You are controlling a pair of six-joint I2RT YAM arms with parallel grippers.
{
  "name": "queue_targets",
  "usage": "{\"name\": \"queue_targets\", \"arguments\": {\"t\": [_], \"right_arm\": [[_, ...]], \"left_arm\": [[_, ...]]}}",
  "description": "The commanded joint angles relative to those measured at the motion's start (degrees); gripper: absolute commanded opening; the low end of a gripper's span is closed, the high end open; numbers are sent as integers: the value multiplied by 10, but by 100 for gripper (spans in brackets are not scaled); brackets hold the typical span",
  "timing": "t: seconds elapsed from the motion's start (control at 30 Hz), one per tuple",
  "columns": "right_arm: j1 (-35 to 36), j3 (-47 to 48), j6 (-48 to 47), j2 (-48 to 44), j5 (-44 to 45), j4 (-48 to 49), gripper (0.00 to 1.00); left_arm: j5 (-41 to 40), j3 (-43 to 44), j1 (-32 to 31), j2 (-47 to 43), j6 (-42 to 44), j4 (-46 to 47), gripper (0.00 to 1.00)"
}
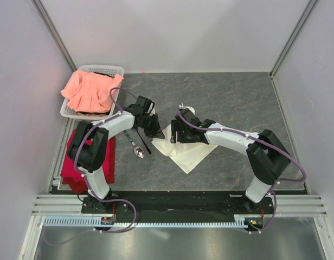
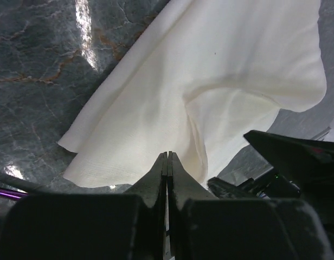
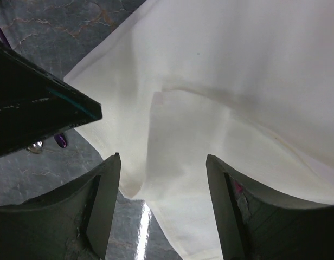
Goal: Fold the napkin into a case and place the utensils inside
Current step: Smooth out the square-folded napkin at the center of the board.
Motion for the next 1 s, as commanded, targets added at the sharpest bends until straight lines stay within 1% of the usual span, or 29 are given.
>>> {"name": "queue_targets", "arguments": {"t": [0.0,0.07,0.1,0.17,0.2,0.27,0.37,0.4,0.47,0.5,0.53,0.57,0.63,0.67,0.7,0.73,0.77,0.8,0.83,0.87,0.9,0.93,0.97], "right_arm": [[25,67,14,66,45,-5,70],[34,80,10,89,60,-20,69],[38,87,10,94,81,-24,67],[44,94,6,106,94,-35,62],[46,102,5,109,106,-39,57],[50,109,0,116,122,-58,54],[53,111,0,119,141,-65,40],[53,112,0,120,145,-67,30],[53,112,2,121,148,-73,18],[54,110,3,121,148,-74,8],[54,108,9,114,149,-78,3],[54,97,17,107,150,-80,0],[60,79,35,69,154,-82,0],[64,48,48,51,154,-82,0],[70,30,80,33,155,-78,0],[85,9,103,-7,161,-72,0],[96,-35,129,-27,169,-66,0],[105,-61,181,-47,175,-56,0],[130,-87,219,-86,180,-38,0],[144,-142,253,-105,187,-25,0],[176,-170,286,-138,192,1,0],[196,-195,367,-156,197,12,0],[219,-241,399,-172,212,23,2]], "left_arm": [[-18,24,-1,30,-18,16,2],[-17,25,0,44,-17,16,2],[-17,22,1,48,-17,17,2],[-19,19,1,52,-17,18,2],[-20,18,1,53,-17,19,2],[-19,16,2,54,-19,21,2],[-24,13,1,54,-24,24,2],[-26,12,1,54,-26,24,2],[-31,10,1,55,-28,24,2],[-32,9,1,56,-31,26,2],[-32,8,2,56,-33,27,2],[-32,7,2,56,-34,28,2],[-38,5,2,54,-37,30,2],[-39,5,2,55,-37,30,2],[-36,5,1,56,-39,32,2],[-35,5,2,56,-39,33,2],[-33,5,2,58,-40,34,2],[-33,6,2,58,-41,34,2],[-33,7,2,58,-41,35,2],[-33,7,2,58,-41,35,2],[-32,9,2,57,-41,36,2],[-31,11,2,59,-40,36,2],[-29,13,2,60,-39,37,2]]}}
